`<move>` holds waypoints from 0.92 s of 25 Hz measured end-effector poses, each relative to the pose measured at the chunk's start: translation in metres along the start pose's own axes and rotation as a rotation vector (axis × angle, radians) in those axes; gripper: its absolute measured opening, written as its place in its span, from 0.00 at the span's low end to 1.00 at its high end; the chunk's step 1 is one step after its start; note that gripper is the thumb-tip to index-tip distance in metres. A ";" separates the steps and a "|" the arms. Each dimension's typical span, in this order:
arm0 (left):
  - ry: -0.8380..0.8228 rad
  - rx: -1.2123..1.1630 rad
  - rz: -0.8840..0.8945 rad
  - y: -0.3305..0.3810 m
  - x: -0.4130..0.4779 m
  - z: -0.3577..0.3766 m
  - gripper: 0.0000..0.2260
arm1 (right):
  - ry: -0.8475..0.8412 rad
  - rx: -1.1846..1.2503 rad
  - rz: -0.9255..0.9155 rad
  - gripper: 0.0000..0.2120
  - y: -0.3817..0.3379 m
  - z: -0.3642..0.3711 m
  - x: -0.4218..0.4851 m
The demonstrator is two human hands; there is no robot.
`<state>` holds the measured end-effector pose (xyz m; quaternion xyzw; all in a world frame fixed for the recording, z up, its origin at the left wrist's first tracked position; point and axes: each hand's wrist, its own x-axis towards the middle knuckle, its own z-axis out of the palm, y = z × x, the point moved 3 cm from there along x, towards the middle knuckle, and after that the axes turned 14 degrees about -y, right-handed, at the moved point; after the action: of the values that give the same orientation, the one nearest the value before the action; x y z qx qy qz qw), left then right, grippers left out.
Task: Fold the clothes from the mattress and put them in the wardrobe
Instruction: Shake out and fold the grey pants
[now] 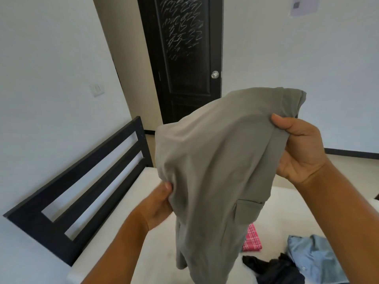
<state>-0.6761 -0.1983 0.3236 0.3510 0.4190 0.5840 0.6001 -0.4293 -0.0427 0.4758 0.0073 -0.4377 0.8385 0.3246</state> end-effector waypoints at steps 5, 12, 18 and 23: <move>-0.120 0.096 -0.308 -0.011 0.008 -0.008 0.45 | 0.049 0.000 -0.074 0.17 0.001 0.005 0.020; -0.494 -0.013 0.044 0.059 0.021 0.000 0.31 | 0.141 0.154 -0.066 0.34 0.019 -0.052 0.041; -0.228 0.075 -0.069 0.061 0.028 -0.016 0.49 | -0.124 0.355 0.324 0.53 0.166 -0.056 -0.021; -0.014 0.327 -0.230 0.056 0.014 -0.050 0.41 | 0.237 0.056 0.438 0.27 0.180 -0.052 -0.021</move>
<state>-0.7456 -0.1838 0.3534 0.3976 0.5414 0.4332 0.6009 -0.4978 -0.0890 0.3061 -0.1770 -0.3643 0.8956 0.1839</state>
